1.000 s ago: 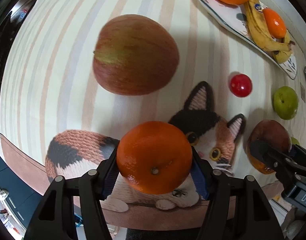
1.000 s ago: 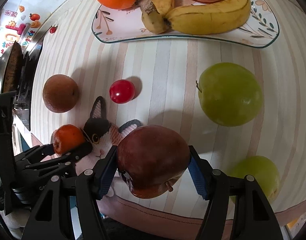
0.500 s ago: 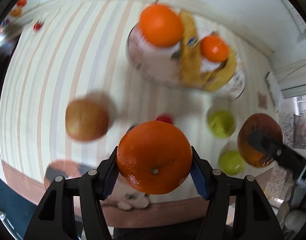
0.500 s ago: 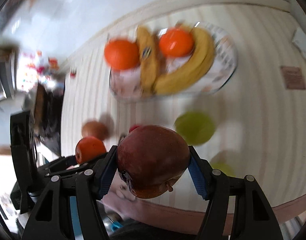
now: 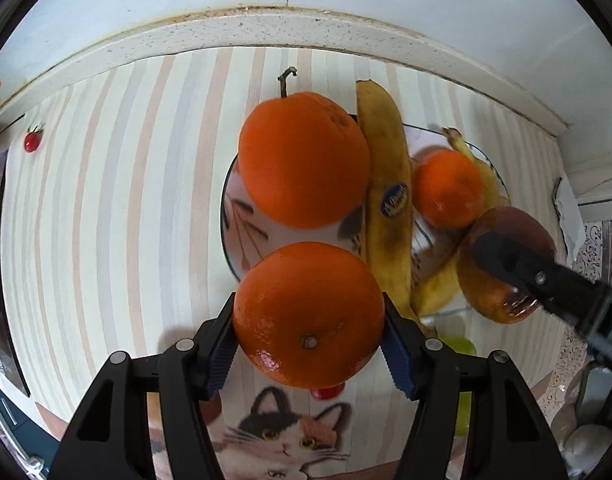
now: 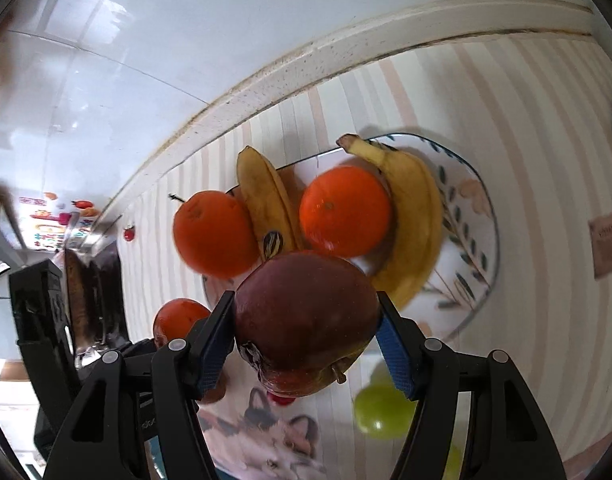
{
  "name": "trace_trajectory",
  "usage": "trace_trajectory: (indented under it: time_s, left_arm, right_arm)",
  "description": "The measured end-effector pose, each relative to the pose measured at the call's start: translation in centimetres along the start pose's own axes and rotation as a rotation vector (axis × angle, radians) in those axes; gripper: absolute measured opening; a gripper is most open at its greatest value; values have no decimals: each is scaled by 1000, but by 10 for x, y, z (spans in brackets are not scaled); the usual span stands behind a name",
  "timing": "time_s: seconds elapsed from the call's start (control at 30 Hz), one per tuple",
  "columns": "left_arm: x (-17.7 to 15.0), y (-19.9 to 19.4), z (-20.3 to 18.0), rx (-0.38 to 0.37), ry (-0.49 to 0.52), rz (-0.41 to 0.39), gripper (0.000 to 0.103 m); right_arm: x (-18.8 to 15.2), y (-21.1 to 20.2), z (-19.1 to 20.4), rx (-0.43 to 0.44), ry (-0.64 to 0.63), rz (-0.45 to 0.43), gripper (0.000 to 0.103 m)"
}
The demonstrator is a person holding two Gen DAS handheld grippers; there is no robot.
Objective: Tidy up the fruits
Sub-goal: 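Set the orange and dark red fruit onto the plate and open both grippers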
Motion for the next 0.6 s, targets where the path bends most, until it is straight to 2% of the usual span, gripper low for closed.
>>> trace_trajectory:
  time_s: [0.33,0.4,0.53,0.57,0.6]
  left_arm:
    - [9,26,-1,11,14,75,62]
    - [9,31,-1,14,14,92,62]
    - [10,30,-2,-1,15,83,63]
    - [11,27,-3,0,16,74,64]
    - [11,23,-3,-4,17,63,70]
  right_arm:
    - [9,30,4,-9,15,62,70]
    - [9,28,6,19,17,66,71]
    - [10,20,8,5,9,58,74]
    - [10,17,8,2,8,58,74]
    - [9,14,7,1,10,58,76]
Point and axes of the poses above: each gripper's, at about its wrist camera, not at the fingertips, and y roughly the way its jaws point, z to its left, x to its top, the point moved 8 cm from there along y, roughly the way its jaws point, and after that the axes turned 1 degree about -x, right-handed, at the moved point
